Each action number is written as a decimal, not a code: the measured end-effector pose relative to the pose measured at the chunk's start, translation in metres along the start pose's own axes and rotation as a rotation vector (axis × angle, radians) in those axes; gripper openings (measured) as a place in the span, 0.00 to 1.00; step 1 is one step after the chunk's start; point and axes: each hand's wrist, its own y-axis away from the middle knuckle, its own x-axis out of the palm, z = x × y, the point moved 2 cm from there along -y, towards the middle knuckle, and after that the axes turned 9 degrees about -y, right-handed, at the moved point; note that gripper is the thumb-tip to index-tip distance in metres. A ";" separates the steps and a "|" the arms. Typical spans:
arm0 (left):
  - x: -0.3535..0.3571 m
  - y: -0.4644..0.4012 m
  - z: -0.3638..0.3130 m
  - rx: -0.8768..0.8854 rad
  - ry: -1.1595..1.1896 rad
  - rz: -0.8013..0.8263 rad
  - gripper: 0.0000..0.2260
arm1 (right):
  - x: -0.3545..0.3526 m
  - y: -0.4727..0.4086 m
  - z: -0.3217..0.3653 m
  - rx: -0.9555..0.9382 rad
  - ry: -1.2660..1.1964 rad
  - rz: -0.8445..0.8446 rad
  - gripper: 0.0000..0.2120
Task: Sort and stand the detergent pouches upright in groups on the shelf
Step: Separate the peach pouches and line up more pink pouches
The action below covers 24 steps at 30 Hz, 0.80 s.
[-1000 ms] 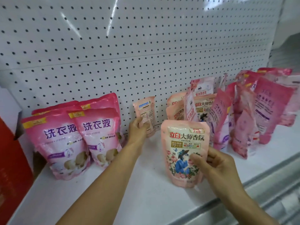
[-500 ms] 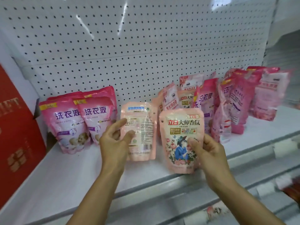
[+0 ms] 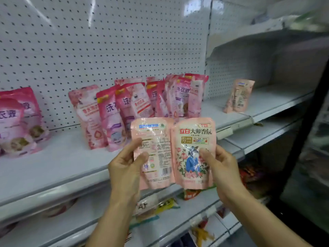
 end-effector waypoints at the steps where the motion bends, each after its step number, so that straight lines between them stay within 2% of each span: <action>1: 0.016 0.004 0.008 -0.026 0.010 0.022 0.19 | -0.016 -0.003 0.005 0.001 0.011 -0.019 0.05; 7: 0.117 0.006 0.038 -0.119 -0.036 0.187 0.17 | -0.098 -0.042 0.020 0.033 -0.029 -0.137 0.07; 14: 0.218 -0.032 0.072 -0.112 -0.020 0.235 0.16 | -0.161 -0.127 0.032 -0.036 -0.024 -0.171 0.08; 22: 0.347 -0.114 0.108 -0.068 0.055 0.219 0.18 | -0.208 -0.265 0.056 -0.106 0.006 -0.171 0.07; 24: 0.372 -0.133 0.119 -0.035 0.071 0.147 0.18 | -0.216 -0.294 0.057 -0.122 -0.002 -0.177 0.07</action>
